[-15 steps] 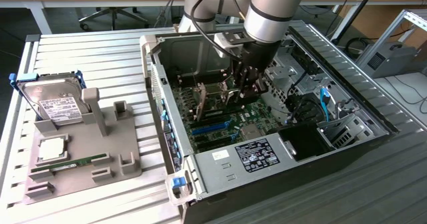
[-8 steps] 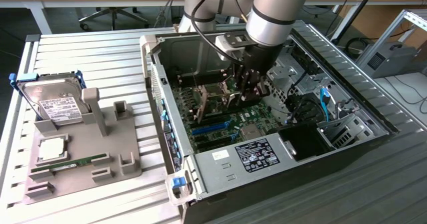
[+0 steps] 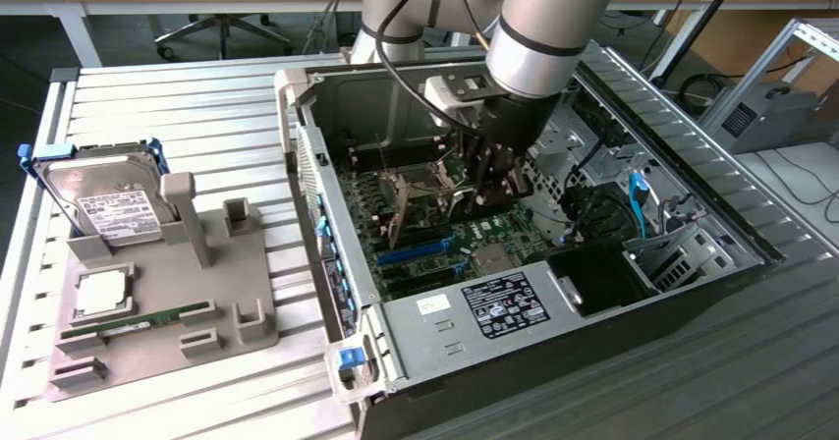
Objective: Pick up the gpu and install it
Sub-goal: 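Insert the gpu into the slot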
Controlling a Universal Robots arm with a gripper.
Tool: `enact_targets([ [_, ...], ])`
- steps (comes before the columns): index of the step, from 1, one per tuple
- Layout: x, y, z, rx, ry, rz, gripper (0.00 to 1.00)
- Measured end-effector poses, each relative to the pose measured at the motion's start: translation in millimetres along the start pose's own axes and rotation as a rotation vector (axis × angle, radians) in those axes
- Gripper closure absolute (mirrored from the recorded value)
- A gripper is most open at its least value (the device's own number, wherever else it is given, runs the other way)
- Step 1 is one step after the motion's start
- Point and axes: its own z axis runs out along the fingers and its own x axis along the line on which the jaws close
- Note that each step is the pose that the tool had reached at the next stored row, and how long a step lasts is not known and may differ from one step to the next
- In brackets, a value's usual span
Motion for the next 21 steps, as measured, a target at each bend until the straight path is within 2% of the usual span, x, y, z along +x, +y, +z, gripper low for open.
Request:
enact_targets([
  [4, 0.5, 1.9, 0.0, -0.0001, 0.0000, 0.000, 0.73],
  [9, 0.4, 9.3, 0.2, 0.0004, 0.0000, 0.000, 0.73],
  [14, 0.4, 18.2, 3.1, 0.0088, 0.0001, -0.002, 0.73],
  [21, 0.5, 21.8, 7.9, 0.0114, 0.0002, -0.003, 0.73],
])
